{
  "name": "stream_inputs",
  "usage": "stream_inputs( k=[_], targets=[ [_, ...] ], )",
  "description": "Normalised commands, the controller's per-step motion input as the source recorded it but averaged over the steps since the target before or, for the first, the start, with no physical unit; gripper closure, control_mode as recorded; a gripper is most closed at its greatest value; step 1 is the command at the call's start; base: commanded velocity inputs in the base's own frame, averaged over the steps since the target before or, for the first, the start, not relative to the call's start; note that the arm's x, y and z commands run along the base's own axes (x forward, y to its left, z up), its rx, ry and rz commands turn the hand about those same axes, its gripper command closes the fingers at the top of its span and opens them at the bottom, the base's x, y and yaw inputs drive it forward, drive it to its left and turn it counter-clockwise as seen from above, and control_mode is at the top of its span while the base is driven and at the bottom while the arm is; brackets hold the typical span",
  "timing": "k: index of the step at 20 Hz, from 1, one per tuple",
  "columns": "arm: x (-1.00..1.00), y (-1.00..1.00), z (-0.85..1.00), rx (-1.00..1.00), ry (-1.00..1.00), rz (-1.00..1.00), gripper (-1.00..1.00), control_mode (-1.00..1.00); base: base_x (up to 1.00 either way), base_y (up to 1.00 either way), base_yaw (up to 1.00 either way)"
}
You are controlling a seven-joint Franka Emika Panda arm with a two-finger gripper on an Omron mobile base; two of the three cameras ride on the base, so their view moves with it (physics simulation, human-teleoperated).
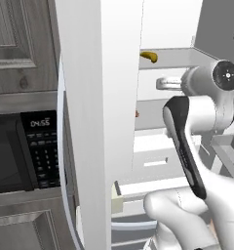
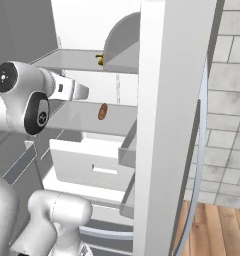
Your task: Pick up the apple and banana from the fridge and place one fruit on each plate on the dining counter.
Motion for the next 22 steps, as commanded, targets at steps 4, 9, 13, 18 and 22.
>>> stream_inputs(
  k=[4,9,13,18,22],
  targets=[
    [0.24,-0.07,0.99,0.1,0.0,0.0,-1.0,-1.0,0.0,0.0,0.0],
    [0.47,0.0,0.3,0.02,-0.02,0.0,-1.0,-1.0,0.0,0.0,0.0],
    [0.69,0.0,0.0,0.0,0.0,0.0,-1.0,-1.0,0.0,0.0,0.0],
    [0.64,-0.01,-0.02,0.0,0.01,0.01,-1.0,-1.0,0.0,0.0,0.0],
    [0.59,-0.14,-0.05,0.0,0.04,0.03,-1.0,-1.0,0.0,0.0,0.0]
  ],
)
